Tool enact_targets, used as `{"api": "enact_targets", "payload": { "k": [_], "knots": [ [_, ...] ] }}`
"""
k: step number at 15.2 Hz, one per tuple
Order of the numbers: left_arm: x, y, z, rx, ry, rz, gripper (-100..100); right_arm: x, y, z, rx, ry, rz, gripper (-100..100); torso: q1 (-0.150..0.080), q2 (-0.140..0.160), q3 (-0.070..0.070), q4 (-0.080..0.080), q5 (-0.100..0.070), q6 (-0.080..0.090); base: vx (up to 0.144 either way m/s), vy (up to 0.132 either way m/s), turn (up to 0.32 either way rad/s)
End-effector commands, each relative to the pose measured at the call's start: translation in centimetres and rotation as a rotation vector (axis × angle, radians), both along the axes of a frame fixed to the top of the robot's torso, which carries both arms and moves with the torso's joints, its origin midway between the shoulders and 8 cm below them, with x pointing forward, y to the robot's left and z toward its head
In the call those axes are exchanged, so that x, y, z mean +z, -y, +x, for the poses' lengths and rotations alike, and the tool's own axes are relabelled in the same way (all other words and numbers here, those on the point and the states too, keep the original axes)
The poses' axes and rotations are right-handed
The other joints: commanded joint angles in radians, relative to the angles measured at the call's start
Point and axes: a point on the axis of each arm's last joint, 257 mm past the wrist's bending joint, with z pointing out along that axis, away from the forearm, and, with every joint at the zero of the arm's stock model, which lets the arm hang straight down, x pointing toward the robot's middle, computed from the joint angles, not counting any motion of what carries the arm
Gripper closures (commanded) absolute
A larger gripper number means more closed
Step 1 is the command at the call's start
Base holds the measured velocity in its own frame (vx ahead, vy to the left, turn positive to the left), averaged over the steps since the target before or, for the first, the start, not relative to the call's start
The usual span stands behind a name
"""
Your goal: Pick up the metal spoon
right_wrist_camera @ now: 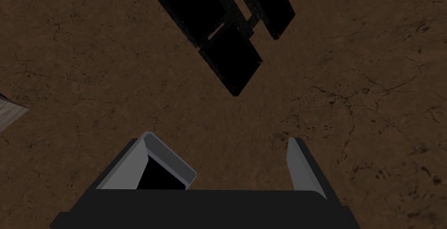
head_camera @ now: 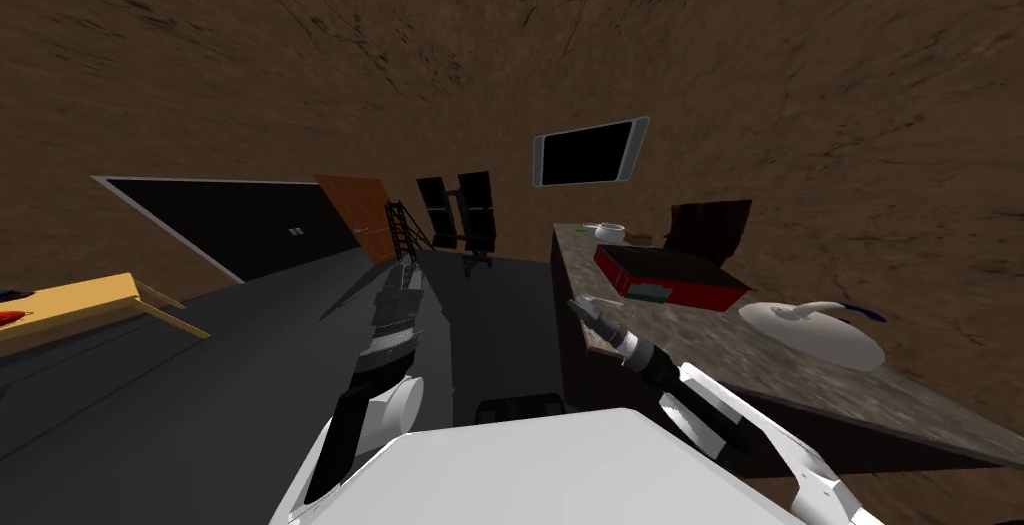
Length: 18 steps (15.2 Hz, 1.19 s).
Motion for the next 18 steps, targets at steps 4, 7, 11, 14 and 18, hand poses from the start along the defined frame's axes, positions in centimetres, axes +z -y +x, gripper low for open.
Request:
{"api": "enact_targets", "payload": {
  "k": [4,7,11,14,18],
  "knots": [
    [0.0,0.0,0.0,0.000,0.000,0.000,0,-3.8,2.1,-0.7,0.041,-0.054,-0.179,-100,0.000,0.000,0.000,0.000,0.000,0.000,0.029,0.020,0.088],
    [0.0,0.0,0.0,0.000,0.000,0.000,0,-5.4,3.4,-1.2,0.066,-0.079,-0.268,-100,0.000,0.000,0.000,0.000,0.000,0.000,0.027,0.015,0.081],
    [0.0,0.0,0.0,0.000,0.000,0.000,0,-6.8,5.1,-1.7,0.097,-0.106,-0.369,-100,0.000,-0.001,-0.001,0.000,0.000,0.000,0.037,0.016,0.097],
    [0.0,0.0,0.0,0.000,0.000,0.000,0,-9.4,7.9,-2.8,0.131,-0.153,-0.510,-100,0.000,-0.001,-0.001,0.000,0.000,0.000,0.040,0.012,0.113],
    [0.0,0.0,0.0,0.000,0.000,0.000,0,-10.4,10.2,-3.5,0.166,-0.181,-0.615,-100,0.000,-0.001,-0.001,0.000,0.000,0.000,0.034,0.007,0.085]
  ]
}}
